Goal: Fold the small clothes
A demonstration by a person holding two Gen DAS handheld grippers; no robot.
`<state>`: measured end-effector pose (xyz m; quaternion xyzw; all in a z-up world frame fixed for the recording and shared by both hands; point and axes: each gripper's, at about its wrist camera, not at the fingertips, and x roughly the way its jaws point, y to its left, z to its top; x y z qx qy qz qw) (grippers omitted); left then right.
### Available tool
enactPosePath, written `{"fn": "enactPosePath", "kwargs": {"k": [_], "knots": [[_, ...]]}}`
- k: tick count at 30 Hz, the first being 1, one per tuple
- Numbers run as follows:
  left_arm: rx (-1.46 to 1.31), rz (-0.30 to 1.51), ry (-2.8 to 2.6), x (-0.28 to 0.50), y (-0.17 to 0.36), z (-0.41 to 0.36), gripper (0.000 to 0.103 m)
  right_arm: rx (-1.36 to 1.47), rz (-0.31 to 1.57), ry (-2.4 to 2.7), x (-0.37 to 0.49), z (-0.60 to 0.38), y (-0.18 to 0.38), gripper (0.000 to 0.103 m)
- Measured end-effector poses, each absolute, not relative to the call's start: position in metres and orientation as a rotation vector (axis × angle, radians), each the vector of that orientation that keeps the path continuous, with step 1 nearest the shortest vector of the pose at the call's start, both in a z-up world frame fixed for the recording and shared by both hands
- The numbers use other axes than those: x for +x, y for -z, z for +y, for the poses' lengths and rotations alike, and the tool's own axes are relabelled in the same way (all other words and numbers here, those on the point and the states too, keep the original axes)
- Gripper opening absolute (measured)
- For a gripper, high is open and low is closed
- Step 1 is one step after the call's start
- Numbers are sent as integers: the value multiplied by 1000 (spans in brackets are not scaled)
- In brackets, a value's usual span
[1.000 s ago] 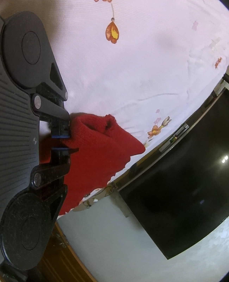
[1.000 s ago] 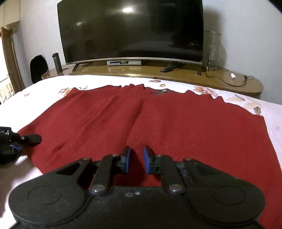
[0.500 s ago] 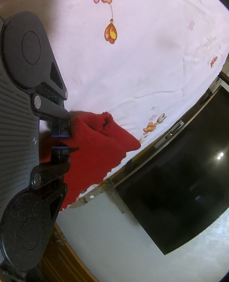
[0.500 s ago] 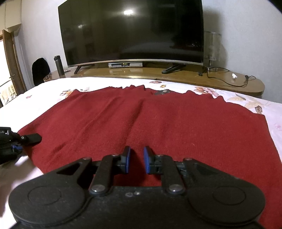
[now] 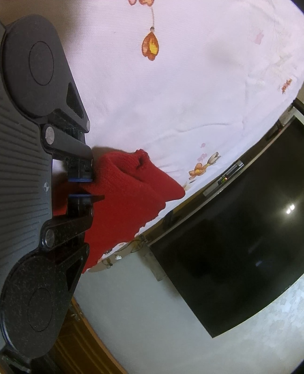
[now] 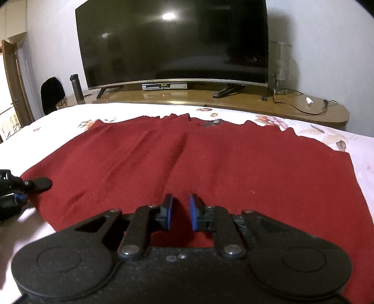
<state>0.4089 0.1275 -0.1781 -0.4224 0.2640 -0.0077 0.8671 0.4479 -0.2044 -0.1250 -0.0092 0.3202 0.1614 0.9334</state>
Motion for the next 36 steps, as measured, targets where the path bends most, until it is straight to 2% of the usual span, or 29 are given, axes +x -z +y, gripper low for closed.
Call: {"fn": "enactPosePath", "kwargs": {"k": [3, 9, 11, 12, 14, 17, 21, 26, 27, 28, 29, 30, 31, 36], "knots": [[-817, 557, 17, 412, 165, 122, 8, 0, 648, -344, 448, -209, 127, 15], [-508, 472, 216, 433, 86, 66, 8, 98, 665, -369, 450, -223, 125, 15], [-476, 464, 284, 442, 71, 47, 8, 218, 675, -344, 451, -246, 117, 19], [-472, 468, 329, 448, 64, 33, 8, 265, 651, -302, 447, -259, 111, 25], [-452, 471, 407, 456, 58, 6, 8, 319, 624, -230, 437, -290, 101, 25], [-426, 510, 543, 467, 61, -45, 8, 355, 597, -190, 418, -332, 90, 26], [-391, 627, 700, 475, 92, -120, 8, 436, 597, -110, 390, -387, 87, 28], [-312, 794, 714, 481, 137, -160, 9, 587, 600, 18, 359, -443, 95, 38], [-306, 789, 723, 478, 133, -155, 16, 603, 597, 22, 353, -447, 95, 43], [-309, 781, 733, 477, 126, -150, 39, 617, 589, 16, 348, -449, 95, 48], [-317, 760, 748, 472, 117, -141, 53, 631, 577, 1, 343, -451, 94, 50], [-324, 726, 756, 467, 106, -131, 72, 645, 567, -14, 342, -452, 94, 53], [-329, 687, 750, 464, 96, -119, 77, 663, 563, -30, 342, -452, 94, 54], [-373, 622, 642, 462, 79, -54, 77, 780, 575, -183, 361, -444, 102, 54]]}}
